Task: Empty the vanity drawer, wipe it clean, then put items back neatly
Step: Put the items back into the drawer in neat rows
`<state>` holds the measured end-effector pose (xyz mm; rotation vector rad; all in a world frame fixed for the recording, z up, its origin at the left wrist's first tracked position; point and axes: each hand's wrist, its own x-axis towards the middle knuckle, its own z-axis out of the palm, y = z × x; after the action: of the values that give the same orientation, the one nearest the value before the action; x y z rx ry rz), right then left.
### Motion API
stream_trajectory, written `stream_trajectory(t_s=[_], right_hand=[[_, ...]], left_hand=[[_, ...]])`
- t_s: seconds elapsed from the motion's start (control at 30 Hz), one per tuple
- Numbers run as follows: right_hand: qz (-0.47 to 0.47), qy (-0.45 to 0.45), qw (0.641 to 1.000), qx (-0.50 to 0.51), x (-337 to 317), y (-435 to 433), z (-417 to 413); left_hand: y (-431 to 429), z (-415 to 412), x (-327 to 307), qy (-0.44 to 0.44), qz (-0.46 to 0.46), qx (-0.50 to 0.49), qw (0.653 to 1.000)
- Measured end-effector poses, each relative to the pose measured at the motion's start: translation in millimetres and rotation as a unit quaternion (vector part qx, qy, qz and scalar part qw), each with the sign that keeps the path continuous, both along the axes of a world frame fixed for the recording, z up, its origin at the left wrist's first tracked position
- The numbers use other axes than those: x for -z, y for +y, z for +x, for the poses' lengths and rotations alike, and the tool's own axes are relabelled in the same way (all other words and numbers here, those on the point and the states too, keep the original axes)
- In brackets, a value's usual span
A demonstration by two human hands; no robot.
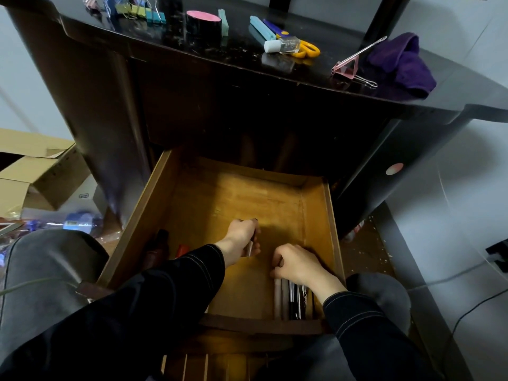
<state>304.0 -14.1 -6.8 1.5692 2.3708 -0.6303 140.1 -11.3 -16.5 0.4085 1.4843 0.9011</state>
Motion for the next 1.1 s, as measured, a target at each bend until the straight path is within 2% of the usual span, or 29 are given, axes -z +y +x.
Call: stream_trajectory(t_s=[0.2, 0.3, 0.4, 0.5, 0.6, 0.83, 1.0, 1.1], right_hand=[[-0.012, -0.027, 0.999, -0.027, 3, 0, 0], [0.005, -0.021, 1.0, -0.019, 5, 1, -1], [0.049, 0.042, 0.996, 0.054, 3, 4, 2], [0.083, 0.133, 0.979, 0.128, -2, 6, 3], [0.071, 0.171, 0.973, 0.139, -4, 4, 2], [0.042, 0.137, 0.981, 0.128, -3, 5, 3], [-0.011, 0.027, 0.998, 0.064, 2, 2, 4], [-0.023, 0.0, 0.999, 0.049, 1, 1, 4]], left_hand=[[-5, -1, -3, 0.003, 0.019, 0.014, 1.0], [-7, -2, -1, 0.036, 0.031, 0.041, 0.998], [-8, -2, -2, 0.099, 0.045, 0.101, 0.989], [-10, -1, -3, 0.182, 0.057, 0.185, 0.964], [-14, 3, 0, 0.22, 0.046, 0.253, 0.941], [-33, 14, 5, 0.237, 0.036, 0.336, 0.911], [-40, 22, 6, 0.268, 0.075, 0.385, 0.88], [-41, 23, 8, 0.286, 0.088, 0.409, 0.862]])
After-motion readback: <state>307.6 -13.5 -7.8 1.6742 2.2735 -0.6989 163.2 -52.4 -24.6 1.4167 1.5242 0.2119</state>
